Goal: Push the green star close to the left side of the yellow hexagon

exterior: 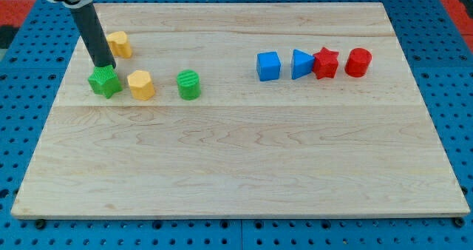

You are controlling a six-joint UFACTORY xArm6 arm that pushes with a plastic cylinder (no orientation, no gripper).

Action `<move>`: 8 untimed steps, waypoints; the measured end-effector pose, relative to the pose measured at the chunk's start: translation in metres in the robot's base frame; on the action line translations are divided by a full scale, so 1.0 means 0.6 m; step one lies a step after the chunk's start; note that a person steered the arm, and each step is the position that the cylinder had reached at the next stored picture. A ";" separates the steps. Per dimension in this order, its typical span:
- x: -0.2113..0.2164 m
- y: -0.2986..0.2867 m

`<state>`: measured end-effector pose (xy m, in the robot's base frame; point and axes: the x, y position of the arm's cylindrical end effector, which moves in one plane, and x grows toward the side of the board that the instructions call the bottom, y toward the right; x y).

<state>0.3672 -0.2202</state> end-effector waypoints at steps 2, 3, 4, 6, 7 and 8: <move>0.002 -0.058; 0.013 -0.059; 0.004 -0.045; 0.038 -0.049; 0.045 -0.036; 0.059 -0.032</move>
